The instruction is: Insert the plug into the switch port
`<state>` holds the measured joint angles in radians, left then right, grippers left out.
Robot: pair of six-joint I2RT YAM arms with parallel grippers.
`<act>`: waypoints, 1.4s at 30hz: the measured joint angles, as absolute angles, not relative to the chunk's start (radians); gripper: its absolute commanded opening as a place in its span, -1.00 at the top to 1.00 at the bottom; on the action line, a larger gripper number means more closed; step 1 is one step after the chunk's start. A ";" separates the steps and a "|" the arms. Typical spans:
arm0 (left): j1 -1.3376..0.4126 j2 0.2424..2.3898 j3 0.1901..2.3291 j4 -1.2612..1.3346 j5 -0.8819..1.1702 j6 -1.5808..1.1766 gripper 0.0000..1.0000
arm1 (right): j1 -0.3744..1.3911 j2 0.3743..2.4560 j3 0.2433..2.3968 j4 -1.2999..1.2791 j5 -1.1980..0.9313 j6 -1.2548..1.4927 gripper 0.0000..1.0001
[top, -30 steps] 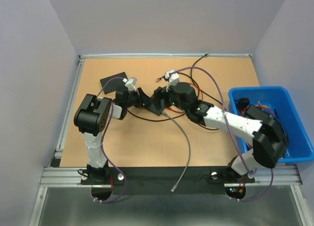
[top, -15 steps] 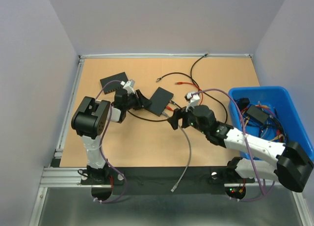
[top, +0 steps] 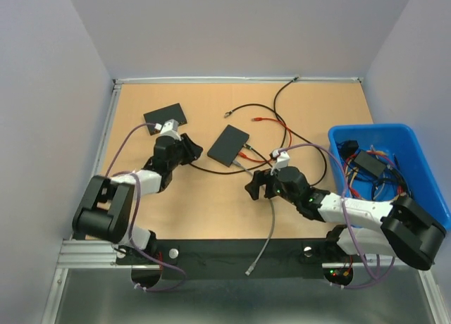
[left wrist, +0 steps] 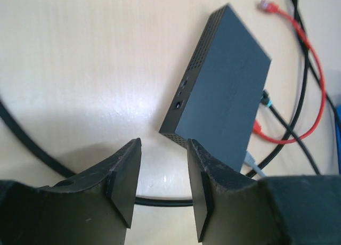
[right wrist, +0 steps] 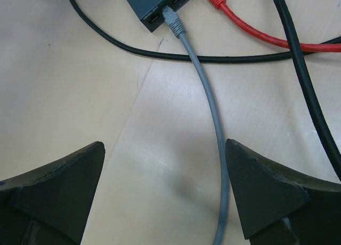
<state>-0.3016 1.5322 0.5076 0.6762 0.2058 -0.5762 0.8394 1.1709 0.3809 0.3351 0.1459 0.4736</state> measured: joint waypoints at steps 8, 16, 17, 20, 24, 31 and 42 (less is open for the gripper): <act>-0.302 1.060 0.456 0.550 -0.009 -0.525 -0.09 | 0.840 1.193 0.355 0.416 0.146 0.494 -0.99; -0.302 0.652 0.350 0.504 -0.307 -0.483 -0.10 | 0.845 1.189 0.337 0.466 0.141 0.494 -1.00; -0.302 0.607 0.321 0.506 -0.342 -0.482 -0.09 | 0.847 1.184 0.331 0.474 0.137 0.494 -1.00; -0.302 0.478 0.210 0.540 -0.480 -0.459 -0.06 | 0.852 1.152 0.298 0.489 0.133 0.494 -1.00; -0.303 0.432 0.139 0.532 -0.662 -0.406 -0.03 | 0.852 1.146 0.285 0.501 0.126 0.494 -1.00; -0.307 0.600 0.067 0.719 -0.850 -0.320 -0.03 | 0.852 1.157 0.285 0.532 0.112 0.491 -1.00; -0.301 1.282 0.050 1.225 -0.758 0.045 -0.05 | 0.853 1.160 0.254 0.605 0.075 0.477 -1.00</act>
